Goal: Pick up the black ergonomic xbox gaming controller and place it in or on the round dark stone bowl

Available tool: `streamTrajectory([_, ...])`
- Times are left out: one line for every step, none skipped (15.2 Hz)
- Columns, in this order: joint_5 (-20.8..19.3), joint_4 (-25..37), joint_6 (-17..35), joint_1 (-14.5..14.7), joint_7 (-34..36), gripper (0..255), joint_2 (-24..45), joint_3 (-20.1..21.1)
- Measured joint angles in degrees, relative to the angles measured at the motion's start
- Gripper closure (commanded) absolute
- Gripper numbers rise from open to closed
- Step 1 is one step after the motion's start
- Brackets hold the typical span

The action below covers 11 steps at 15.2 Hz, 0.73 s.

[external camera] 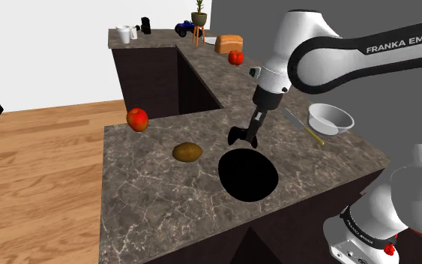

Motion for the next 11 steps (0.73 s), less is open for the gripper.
streamTrajectory([0.26, -1.67, -0.65, 0.31, 0.43, 255, -2.38, 0.26])
streamTrajectory([0.68, -3.50, -0.85, 0.78, 1.13, 255, -4.51, 0.80])
streamTrajectory([1.14, -5.27, -1.49, 1.33, 1.93, 255, -7.00, 1.37])
streamTrajectory([1.60, -6.42, -2.36, 1.90, 2.83, 255, -9.18, 1.97])
streamTrajectory([1.86, -7.46, -2.19, 2.17, 3.12, 255, -10.09, 2.25])
streamTrajectory([2.03, -8.13, -1.91, 2.32, 3.26, 255, -10.49, 2.41])
streamTrajectory([2.16, -8.77, -1.41, 2.41, 3.27, 255, -10.63, 2.51])
streamTrajectory([2.29, -9.42, -0.72, 2.48, 3.21, 255, -10.59, 2.57])
streamTrajectory([2.44, -10.04, 0.22, 2.55, 3.13, 255, -10.24, 2.68])
streamTrajectory([2.58, -10.56, 1.14, 2.62, 3.08, 255, -9.84, 2.80])
streamTrajectory([2.66, -11.23, 1.96, 2.62, 2.87, 255, -9.68, 2.77])
